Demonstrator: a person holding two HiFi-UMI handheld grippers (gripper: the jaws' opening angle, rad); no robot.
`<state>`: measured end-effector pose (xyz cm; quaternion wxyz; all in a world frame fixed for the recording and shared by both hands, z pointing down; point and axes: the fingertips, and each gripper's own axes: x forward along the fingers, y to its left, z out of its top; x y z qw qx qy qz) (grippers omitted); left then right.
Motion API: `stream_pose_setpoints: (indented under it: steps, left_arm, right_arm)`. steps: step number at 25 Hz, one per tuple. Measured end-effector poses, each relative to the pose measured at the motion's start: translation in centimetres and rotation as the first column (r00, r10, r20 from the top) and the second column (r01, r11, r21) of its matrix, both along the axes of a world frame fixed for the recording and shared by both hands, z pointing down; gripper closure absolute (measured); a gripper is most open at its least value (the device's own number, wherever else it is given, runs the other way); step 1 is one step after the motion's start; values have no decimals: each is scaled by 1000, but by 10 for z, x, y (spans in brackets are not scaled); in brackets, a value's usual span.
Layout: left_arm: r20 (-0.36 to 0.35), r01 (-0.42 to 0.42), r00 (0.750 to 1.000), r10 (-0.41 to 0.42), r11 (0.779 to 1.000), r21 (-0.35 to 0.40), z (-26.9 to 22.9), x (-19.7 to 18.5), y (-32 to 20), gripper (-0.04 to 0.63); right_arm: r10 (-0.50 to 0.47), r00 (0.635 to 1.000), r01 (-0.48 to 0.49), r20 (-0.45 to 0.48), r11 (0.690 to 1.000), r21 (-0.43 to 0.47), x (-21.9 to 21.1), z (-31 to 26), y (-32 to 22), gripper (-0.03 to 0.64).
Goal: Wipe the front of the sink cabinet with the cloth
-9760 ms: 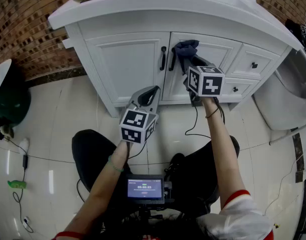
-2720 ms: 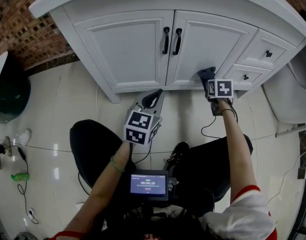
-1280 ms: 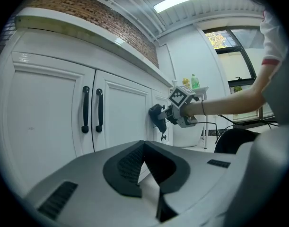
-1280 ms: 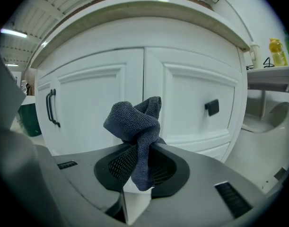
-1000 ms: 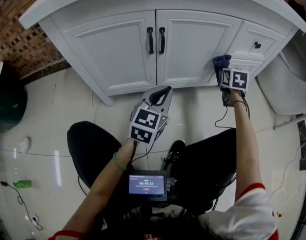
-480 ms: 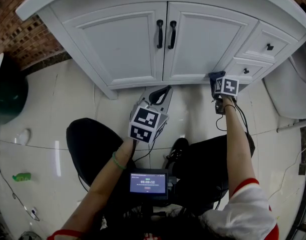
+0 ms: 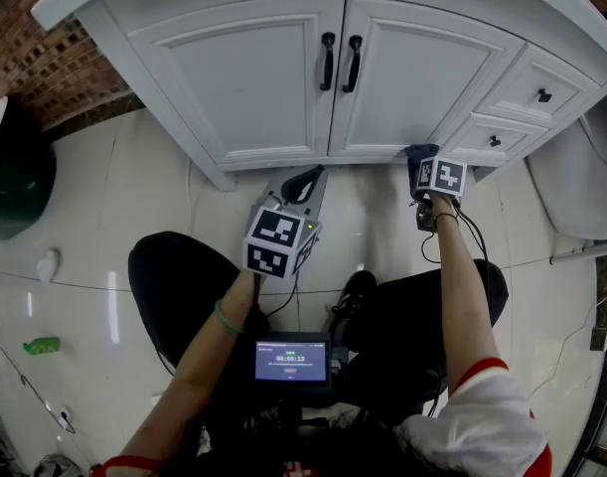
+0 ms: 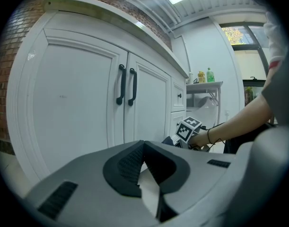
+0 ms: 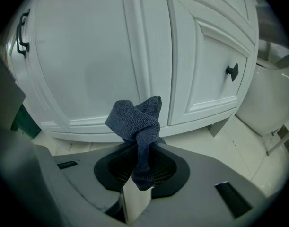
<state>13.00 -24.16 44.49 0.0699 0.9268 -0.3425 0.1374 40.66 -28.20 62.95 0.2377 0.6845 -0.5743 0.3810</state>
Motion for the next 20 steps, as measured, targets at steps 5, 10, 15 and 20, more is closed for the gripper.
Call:
stream_pose_setpoints:
  steps: [5, 10, 15, 20]
  left_arm:
    - [-12, 29, 1000, -29, 999, 31, -16, -20, 3, 575]
    - [-28, 59, 998, -58, 996, 73, -40, -51, 9, 575]
    - [-60, 115, 992, -108, 985, 131, -73, -92, 6, 575]
    - [-105, 172, 982, -155, 970, 171, -102, -130, 8, 575]
  right_arm:
    - [-44, 993, 31, 108, 992, 125, -56, -34, -2, 538]
    - [-175, 980, 151, 97, 964, 218, -127, -78, -2, 538]
    - [-291, 955, 250, 58, 894, 371, -188, -167, -9, 538]
    - [-366, 930, 329, -44, 772, 544, -234, -287, -11, 538]
